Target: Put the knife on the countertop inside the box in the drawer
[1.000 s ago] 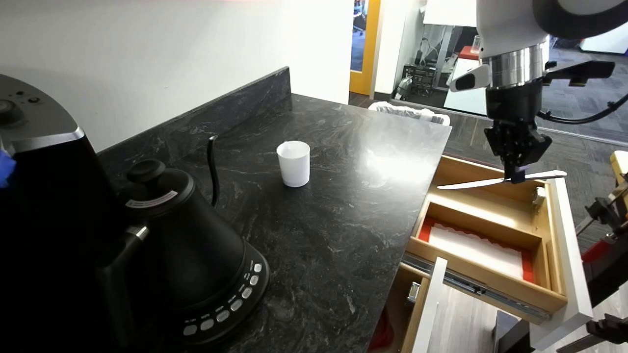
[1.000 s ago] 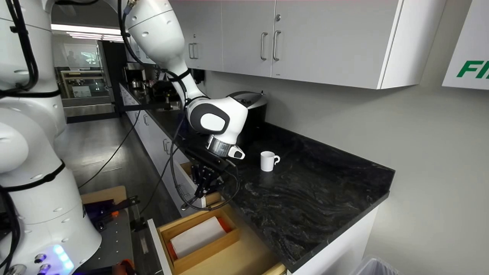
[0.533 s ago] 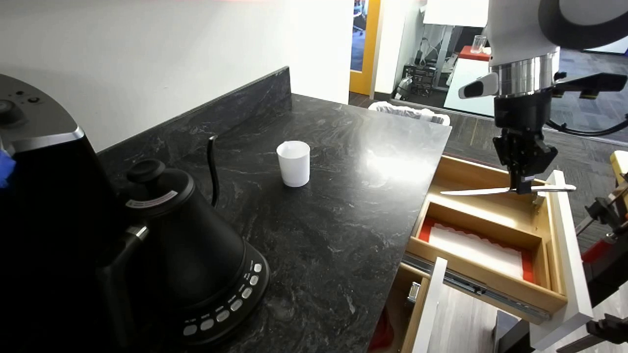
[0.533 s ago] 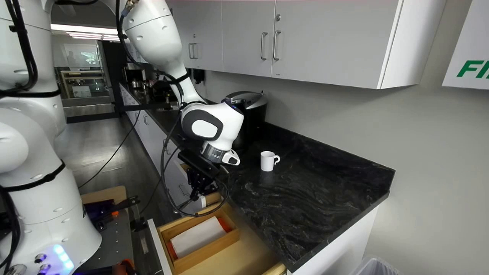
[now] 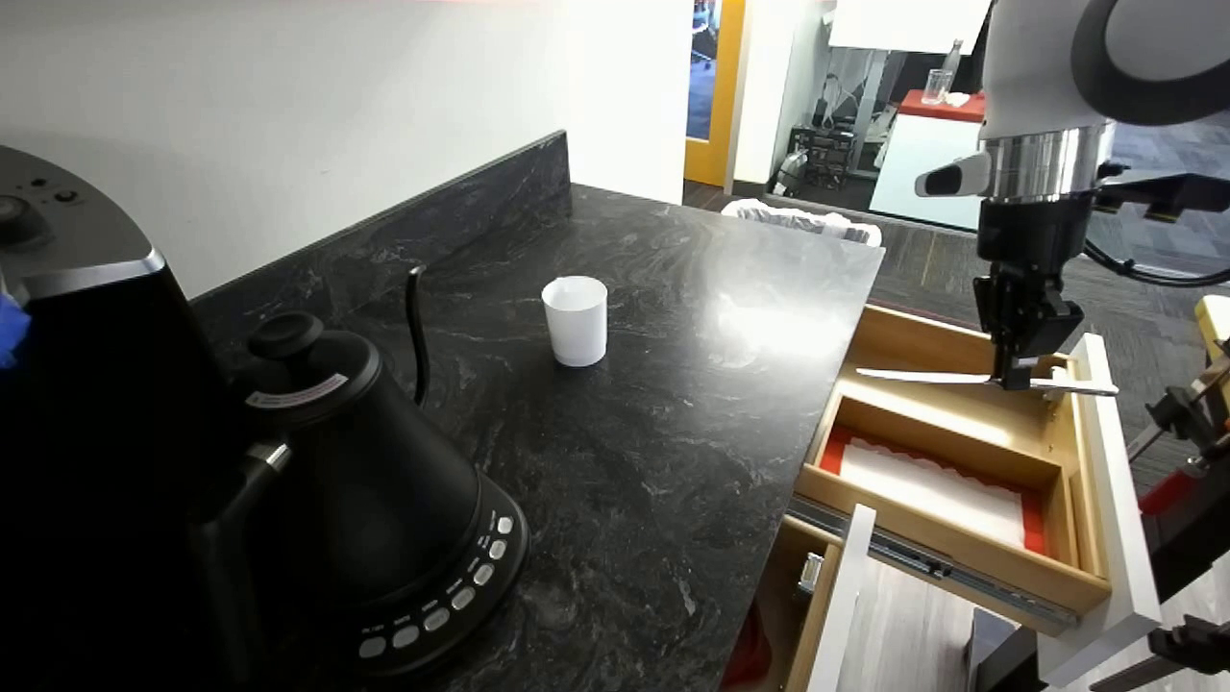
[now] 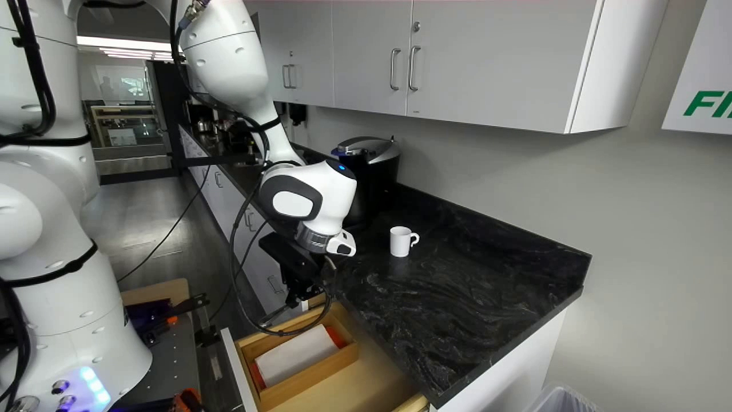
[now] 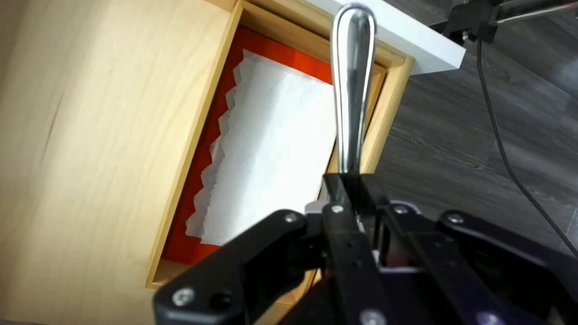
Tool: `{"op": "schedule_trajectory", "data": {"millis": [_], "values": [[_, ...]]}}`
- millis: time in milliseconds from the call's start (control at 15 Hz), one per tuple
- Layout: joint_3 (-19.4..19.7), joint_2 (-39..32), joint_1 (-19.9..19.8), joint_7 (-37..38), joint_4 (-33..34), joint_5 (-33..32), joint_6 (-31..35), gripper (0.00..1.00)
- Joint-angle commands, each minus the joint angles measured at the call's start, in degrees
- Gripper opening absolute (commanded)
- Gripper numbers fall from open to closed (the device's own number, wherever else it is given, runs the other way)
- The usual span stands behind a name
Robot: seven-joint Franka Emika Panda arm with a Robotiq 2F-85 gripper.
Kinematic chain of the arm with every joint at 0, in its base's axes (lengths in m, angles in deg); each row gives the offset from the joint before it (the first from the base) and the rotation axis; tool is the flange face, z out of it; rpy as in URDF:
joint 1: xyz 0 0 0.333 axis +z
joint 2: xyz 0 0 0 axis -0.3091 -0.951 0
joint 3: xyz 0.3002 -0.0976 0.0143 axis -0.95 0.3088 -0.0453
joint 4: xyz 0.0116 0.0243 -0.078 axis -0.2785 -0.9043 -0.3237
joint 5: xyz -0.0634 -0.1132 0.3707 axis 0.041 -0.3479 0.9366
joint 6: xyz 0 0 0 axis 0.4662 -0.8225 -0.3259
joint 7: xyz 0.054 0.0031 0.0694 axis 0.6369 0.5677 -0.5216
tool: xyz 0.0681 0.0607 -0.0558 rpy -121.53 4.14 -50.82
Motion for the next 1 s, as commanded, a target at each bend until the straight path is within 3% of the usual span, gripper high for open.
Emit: {"op": "schedule_trajectory", "data": {"millis": [0,200,267,400,933], "values": [[-0.2,1.1,-0.1,1.1,-2.3,2.0,3.0,0.07],[-0.4,1.2,-0.1,1.1,-3.1,2.7,3.9,0.07],[-0.4,1.2,-0.1,1.2,-3.1,2.9,3.8,0.38],[-0.5,1.2,-0.1,1.1,-3.4,3.1,4.2,0.44],[-1.6,4.0,-0.5,0.2,-10.0,7.2,7.1,0.95]]}}
